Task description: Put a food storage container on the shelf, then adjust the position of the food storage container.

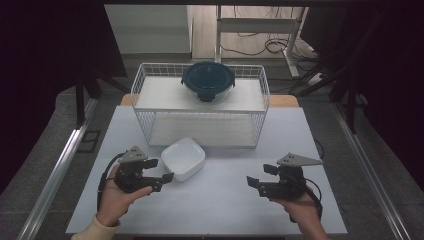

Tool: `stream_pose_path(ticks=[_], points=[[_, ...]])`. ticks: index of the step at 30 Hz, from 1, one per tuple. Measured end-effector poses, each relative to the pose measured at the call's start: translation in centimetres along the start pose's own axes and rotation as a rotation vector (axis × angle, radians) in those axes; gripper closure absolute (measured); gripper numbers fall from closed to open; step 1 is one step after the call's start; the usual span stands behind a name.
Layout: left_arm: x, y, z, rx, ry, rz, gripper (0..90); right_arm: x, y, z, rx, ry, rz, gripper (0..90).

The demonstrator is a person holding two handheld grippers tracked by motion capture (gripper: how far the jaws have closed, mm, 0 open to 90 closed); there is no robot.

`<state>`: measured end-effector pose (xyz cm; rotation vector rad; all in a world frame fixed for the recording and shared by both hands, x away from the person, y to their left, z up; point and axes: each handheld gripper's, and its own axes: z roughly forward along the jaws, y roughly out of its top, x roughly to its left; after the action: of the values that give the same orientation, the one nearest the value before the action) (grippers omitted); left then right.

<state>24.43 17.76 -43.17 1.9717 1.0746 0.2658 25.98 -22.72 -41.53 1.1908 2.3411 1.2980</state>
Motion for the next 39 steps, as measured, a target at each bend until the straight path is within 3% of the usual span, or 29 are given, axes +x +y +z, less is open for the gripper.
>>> stream_pose_path(ticks=[6, 14, 20, 24, 25, 27, 30, 35, 39], points=[[-0.3, -0.1, 0.5, 0.005, -0.009, 0.006, 24.5, -0.3, -0.6, 0.3, 0.016, -0.006, 0.0, 22.8], [0.4, -0.5, 0.5, 0.005, 0.017, -0.013, 24.7, -0.6, -0.8, 0.2, 0.014, -0.005, -0.001, 21.8], [0.4, -0.6, 1.5, 0.028, 0.013, -0.005, 25.0, -0.8, -1.0, 0.5, 0.026, -0.006, 0.0, 21.7], [0.9, -0.7, 1.7, 0.033, 0.012, -0.013, 27.6, -0.9, -1.2, 0.7, 0.04, -0.004, 0.003, 21.6], [1.1, -0.6, 1.7, 0.033, 0.011, -0.017, 32.8, -1.0, -1.2, 0.8, 0.044, -0.003, 0.007, 21.5], [1.7, -0.1, 2.0, 0.037, -0.007, -0.039, 36.5, -1.0, -1.2, 0.8, 0.048, -0.001, 0.006, 21.5], [2.1, 0.5, 2.5, 0.049, -0.006, -0.04, 39.1, -1.0, -1.2, 0.7, 0.05, -0.002, 0.003, 21.3], [3.2, 2.4, 3.5, 0.074, 0.027, -0.022, 43.2, -1.4, -1.4, 0.5, 0.049, -0.009, 0.012, 21.3], [5.0, 4.4, 4.7, 0.08, 0.059, 0.012, 49.7, -1.9, -1.6, 0.7, 0.059, -0.016, 0.02, 21.3]])
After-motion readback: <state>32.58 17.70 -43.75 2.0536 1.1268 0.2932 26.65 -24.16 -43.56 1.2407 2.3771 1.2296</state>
